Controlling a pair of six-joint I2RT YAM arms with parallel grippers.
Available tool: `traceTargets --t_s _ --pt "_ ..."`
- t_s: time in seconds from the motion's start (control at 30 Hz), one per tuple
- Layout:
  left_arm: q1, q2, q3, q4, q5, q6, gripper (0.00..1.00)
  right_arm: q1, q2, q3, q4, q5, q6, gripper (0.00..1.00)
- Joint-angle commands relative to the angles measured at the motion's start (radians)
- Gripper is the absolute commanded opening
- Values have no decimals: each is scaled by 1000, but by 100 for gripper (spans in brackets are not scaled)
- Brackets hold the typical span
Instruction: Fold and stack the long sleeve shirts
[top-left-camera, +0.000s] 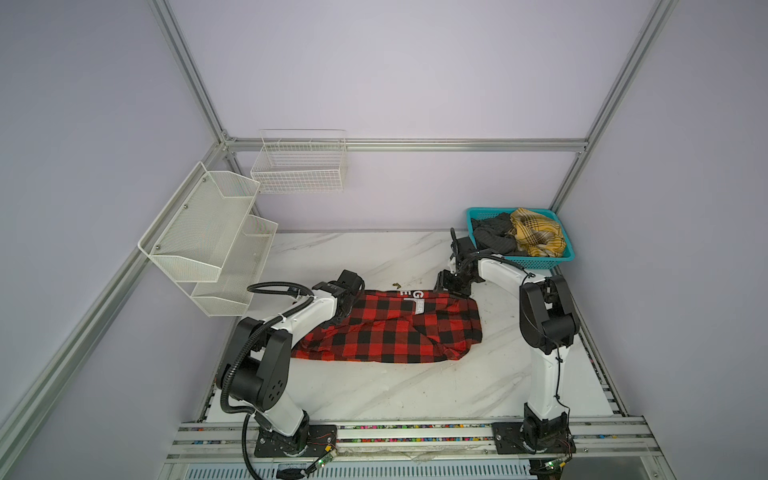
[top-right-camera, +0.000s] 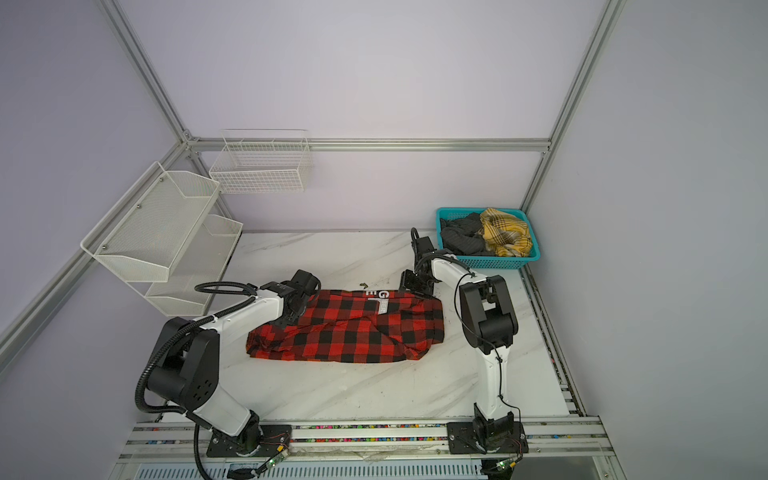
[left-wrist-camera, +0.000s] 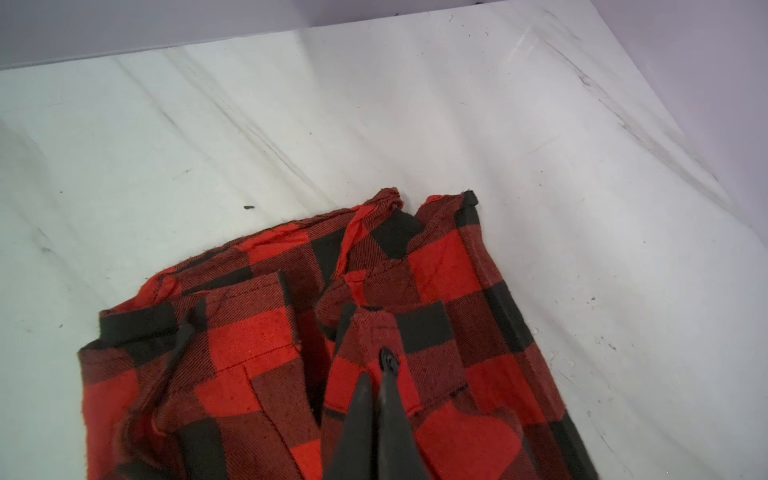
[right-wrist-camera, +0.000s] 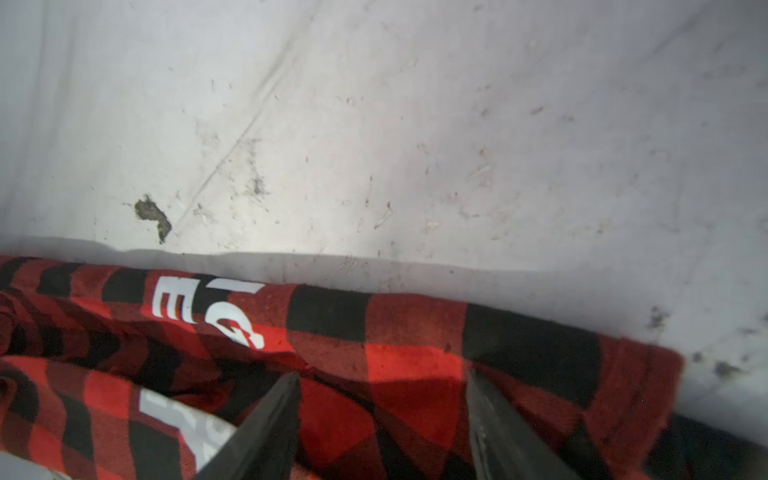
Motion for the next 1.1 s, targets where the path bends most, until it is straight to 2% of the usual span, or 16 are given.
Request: traceTargets --t_s 0.0,0.4,0.47,0.6,0.67,0.73,0.77,0.87,0.93,0.97,1.07 --pt "14 12 75 5 -53 23 0 8 -6 50 -40 -19 -2 70" --pt "33 115 139 19 -31 78 0 23 -25 150 -116 73 -12 73" --pt "33 128 139 16 -12 82 0 26 -33 142 -119 79 -18 71" --pt "33 117 125 10 -14 80 6 53 -67 111 -111 79 -18 67" --pt "33 97 118 7 -33 95 19 81 -92 83 -103 86 -20 66" --pt "33 82 126 -12 -40 115 45 111 -113 60 -104 102 -26 65" --pt "33 77 138 -33 -38 116 54 128 -125 49 -100 103 -34 64" --pt "32 38 165 -61 -24 151 51 166 -168 13 -69 100 -33 62" --pt "32 5 166 -65 6 161 50 176 -178 -5 -61 56 -36 59" --pt "31 -11 167 -64 37 170 45 184 -182 -18 -51 25 -42 57" --pt "21 -30 160 -43 122 209 14 206 -175 -56 -28 -29 -50 49"
